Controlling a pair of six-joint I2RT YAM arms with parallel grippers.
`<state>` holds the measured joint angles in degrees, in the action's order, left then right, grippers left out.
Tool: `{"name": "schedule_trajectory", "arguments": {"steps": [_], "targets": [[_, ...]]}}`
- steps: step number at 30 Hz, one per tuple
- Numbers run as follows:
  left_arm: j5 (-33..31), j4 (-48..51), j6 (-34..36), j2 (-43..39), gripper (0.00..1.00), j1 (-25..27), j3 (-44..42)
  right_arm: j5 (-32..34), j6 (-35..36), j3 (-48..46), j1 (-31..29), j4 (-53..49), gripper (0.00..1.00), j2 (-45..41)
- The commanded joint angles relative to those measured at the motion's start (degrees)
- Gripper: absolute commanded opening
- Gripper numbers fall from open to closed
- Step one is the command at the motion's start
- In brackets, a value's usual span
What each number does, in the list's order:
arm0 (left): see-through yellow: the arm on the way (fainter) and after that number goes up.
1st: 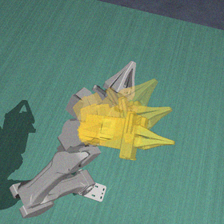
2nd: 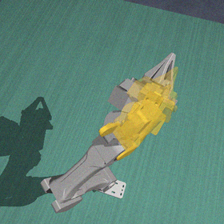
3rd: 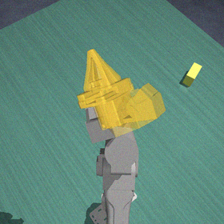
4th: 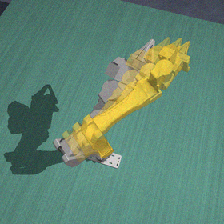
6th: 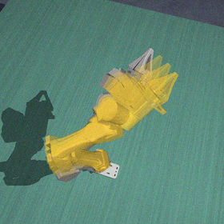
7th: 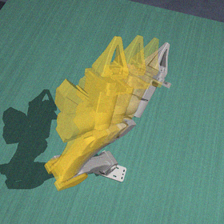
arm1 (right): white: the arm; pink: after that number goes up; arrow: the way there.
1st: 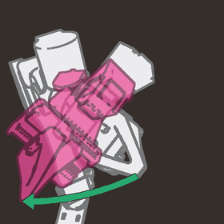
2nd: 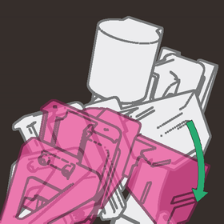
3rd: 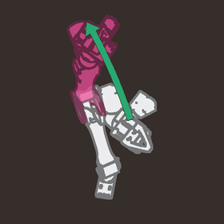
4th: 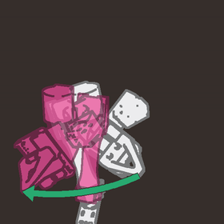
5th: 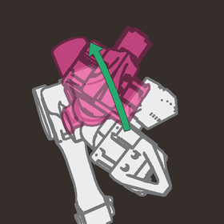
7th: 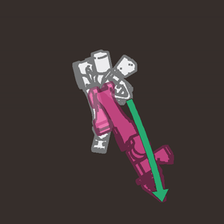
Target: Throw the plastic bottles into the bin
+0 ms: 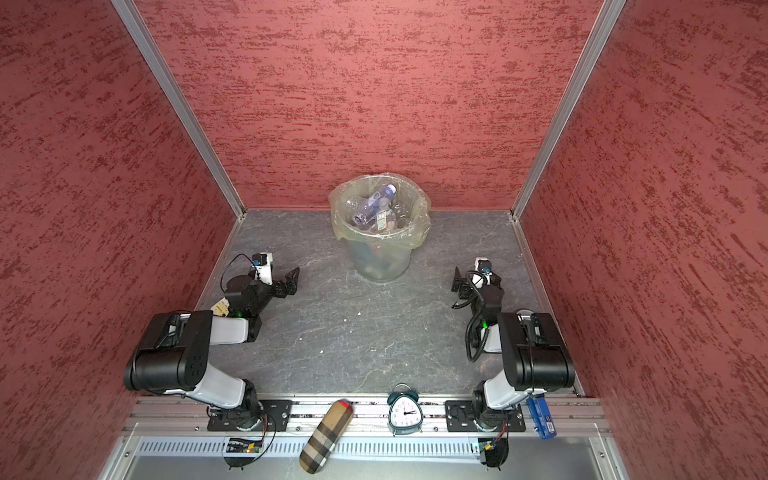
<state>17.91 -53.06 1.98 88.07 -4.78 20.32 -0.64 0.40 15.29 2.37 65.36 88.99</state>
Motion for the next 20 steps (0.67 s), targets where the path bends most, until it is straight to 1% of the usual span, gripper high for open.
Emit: {"name": "schedule_trajectory", "arguments": {"steps": [1,20], "targets": [[-0.16,0.24,0.48,-0.13,0.99,-0.01,0.43,-0.13,-0.38,-0.17,0.36,2.58,0.99,-0.35],[0.38,0.44,0.30,-0.09,0.99,-0.36,0.63,-0.06,-0.38,-0.14,0.35,2.51,0.99,-0.39]]}}
